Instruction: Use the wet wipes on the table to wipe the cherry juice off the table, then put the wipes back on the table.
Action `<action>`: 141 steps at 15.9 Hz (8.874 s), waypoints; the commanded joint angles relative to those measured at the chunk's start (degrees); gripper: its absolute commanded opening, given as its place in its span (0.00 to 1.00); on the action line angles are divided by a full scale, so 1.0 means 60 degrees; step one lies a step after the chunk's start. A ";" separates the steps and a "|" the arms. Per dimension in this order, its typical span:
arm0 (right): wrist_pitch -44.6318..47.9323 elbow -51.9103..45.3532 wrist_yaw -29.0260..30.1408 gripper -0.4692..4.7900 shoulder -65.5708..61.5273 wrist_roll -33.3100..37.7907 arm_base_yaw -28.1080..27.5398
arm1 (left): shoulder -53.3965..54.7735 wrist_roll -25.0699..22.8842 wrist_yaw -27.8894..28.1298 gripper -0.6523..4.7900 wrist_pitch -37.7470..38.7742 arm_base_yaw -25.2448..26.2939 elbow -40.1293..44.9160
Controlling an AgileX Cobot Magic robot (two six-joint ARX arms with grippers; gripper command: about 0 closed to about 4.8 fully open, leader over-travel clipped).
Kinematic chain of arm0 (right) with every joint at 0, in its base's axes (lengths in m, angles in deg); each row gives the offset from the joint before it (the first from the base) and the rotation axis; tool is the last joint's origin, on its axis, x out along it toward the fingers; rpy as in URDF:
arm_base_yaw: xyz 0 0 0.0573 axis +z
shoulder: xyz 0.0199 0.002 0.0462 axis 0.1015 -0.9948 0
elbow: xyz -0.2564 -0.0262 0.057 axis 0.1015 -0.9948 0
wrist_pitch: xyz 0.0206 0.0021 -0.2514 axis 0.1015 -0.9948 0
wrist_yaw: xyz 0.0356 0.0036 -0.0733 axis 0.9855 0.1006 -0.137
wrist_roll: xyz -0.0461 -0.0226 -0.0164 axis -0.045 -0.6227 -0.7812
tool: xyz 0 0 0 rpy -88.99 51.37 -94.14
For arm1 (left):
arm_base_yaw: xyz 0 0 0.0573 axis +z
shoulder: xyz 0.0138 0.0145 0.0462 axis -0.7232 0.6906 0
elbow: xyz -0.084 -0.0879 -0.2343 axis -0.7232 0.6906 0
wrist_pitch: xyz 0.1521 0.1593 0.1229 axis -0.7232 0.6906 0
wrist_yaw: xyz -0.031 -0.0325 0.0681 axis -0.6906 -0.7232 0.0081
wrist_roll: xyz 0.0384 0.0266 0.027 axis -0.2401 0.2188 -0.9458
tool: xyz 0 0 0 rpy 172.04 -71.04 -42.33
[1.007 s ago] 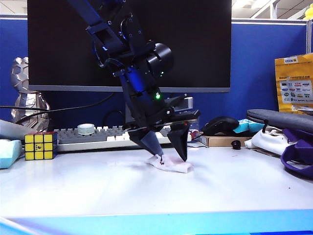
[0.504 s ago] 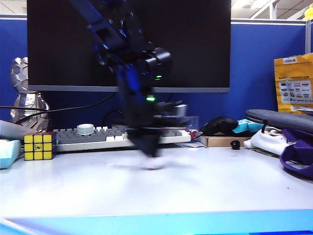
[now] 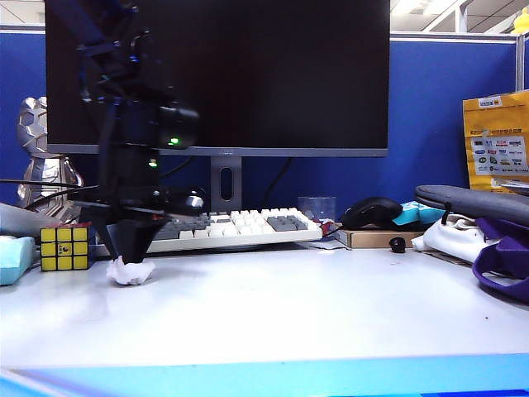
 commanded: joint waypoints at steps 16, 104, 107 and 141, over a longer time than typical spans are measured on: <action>0.0018 0.0000 -0.0004 0.09 0.0004 -0.0022 -0.0007 | 0.0368 0.0503 -0.0382 0.11 -0.0062 -0.0845 0.0193; 0.0018 0.0000 -0.0004 0.09 0.0004 -0.0022 -0.0007 | 0.0321 0.1435 0.0397 0.11 -0.2310 0.0914 -0.1005; 0.0022 0.0000 -0.0004 0.09 0.0004 -0.0022 -0.0007 | 0.0437 0.1279 0.0565 0.11 -0.1144 0.1472 -0.0984; 0.0018 0.0000 -0.0004 0.09 0.0004 -0.0022 -0.0004 | 0.1668 0.0135 -0.2382 0.11 0.0255 -0.3428 -0.2433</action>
